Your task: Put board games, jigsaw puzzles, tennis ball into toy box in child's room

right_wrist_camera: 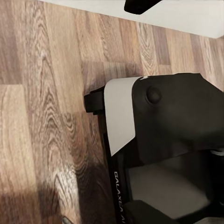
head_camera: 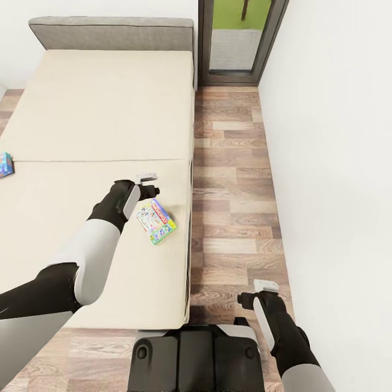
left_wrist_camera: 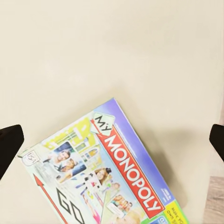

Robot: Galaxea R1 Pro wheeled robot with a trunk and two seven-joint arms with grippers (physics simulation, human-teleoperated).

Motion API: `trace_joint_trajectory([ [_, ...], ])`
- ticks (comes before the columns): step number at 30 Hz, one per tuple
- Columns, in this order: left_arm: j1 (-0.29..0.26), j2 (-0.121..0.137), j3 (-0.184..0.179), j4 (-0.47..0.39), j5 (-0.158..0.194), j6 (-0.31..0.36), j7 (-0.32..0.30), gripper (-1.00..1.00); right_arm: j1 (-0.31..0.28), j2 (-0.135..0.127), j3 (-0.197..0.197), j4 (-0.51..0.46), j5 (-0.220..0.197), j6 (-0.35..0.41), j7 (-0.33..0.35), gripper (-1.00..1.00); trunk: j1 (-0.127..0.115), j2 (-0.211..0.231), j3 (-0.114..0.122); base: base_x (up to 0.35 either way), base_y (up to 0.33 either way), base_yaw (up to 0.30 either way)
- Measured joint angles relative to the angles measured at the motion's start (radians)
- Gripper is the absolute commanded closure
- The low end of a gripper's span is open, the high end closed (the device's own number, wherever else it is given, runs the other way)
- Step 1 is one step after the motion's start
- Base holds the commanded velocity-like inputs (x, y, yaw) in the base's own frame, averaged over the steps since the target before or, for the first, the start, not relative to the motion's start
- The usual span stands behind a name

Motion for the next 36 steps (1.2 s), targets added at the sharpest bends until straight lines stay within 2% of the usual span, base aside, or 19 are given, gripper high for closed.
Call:
trace_joint_trajectory([
  [7,0.0,0.001,0.0,-0.002,0.0,-0.001,0.0,-1.0,0.0,0.002,0.0,-0.003,0.0,0.0,0.0,-1.0,0.0,0.0,-0.011,0.0,0.0,0.0],
  [10,0.0,0.0,0.0,-0.011,0.0,0.0,-0.001,-1.0,-0.001,0.004,0.0,-0.034,0.0,0.014,0.0,-1.0,0.0,0.0,-0.016,0.0,0.0,0.0],
  [16,0.0,-0.003,0.0,-0.02,0.0,0.0,0.0,-1.0,-0.001,0.005,0.001,-0.184,-0.001,0.125,0.001,-1.0,0.0,0.0,-0.026,0.0,0.0,0.0],
  [19,0.0,-0.004,0.0,-0.028,0.0,0.002,-0.002,-1.0,0.0,0.004,0.0,-0.224,-0.001,0.153,0.002,-1.0,0.0,0.0,-0.031,0.0,0.0,0.0],
  [36,-0.002,0.003,-0.001,-0.052,0.0,0.004,-0.006,-1.0,0.0,0.003,0.003,-0.256,-0.001,0.175,0.003,-1.0,0.0,0.0,-0.059,0.0,0.0,0.0],
])
